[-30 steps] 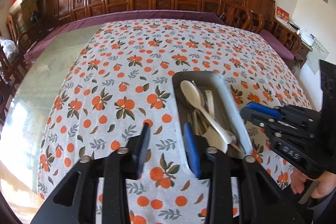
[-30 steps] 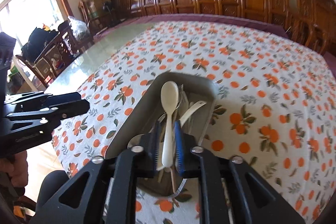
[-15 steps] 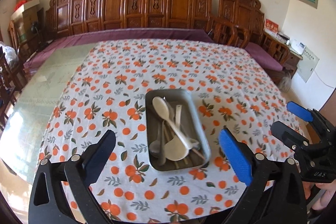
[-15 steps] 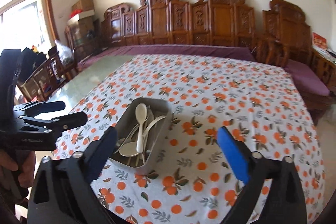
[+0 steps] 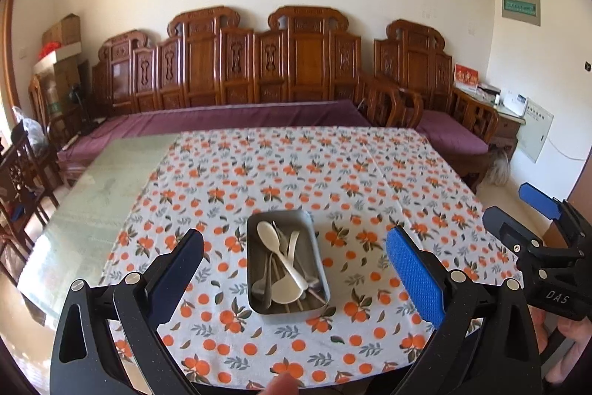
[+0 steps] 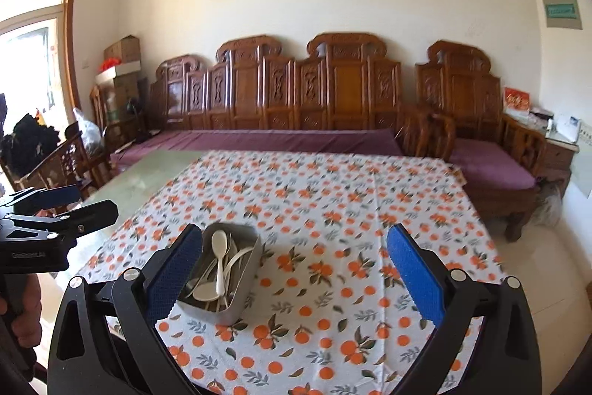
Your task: Organize utensils
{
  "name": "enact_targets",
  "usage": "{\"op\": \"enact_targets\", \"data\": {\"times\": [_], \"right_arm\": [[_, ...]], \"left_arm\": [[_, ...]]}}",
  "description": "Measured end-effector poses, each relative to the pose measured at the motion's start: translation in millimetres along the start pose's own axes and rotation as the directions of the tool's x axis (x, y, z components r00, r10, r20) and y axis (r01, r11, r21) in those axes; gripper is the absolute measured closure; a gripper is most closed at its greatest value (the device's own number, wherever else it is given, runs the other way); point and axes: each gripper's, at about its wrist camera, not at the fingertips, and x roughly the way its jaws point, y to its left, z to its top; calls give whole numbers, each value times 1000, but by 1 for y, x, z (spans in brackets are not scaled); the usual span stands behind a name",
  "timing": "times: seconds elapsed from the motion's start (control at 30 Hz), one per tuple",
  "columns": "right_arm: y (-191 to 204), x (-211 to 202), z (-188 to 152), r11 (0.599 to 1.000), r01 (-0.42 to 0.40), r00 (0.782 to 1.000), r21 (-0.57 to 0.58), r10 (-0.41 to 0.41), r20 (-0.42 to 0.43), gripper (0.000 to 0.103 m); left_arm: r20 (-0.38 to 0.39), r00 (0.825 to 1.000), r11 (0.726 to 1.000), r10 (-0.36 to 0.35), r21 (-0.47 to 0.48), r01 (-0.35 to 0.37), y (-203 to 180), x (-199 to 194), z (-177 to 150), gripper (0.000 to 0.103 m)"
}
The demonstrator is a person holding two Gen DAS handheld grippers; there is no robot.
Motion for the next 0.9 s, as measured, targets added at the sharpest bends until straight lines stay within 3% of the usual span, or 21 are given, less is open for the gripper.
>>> {"op": "enact_targets", "data": {"times": [0.4, 0.9], "right_arm": [[-13, -37, 13, 1000, 7, 998, 23, -9, 68, 3], [-12, -39, 15, 1000, 25, 997, 5, -26, 77, 3]], "left_arm": [[63, 998, 1000, 25, 16, -26, -15, -25, 0, 8], [85, 996, 999, 34, 5, -34, -16, -30, 0, 8]]}}
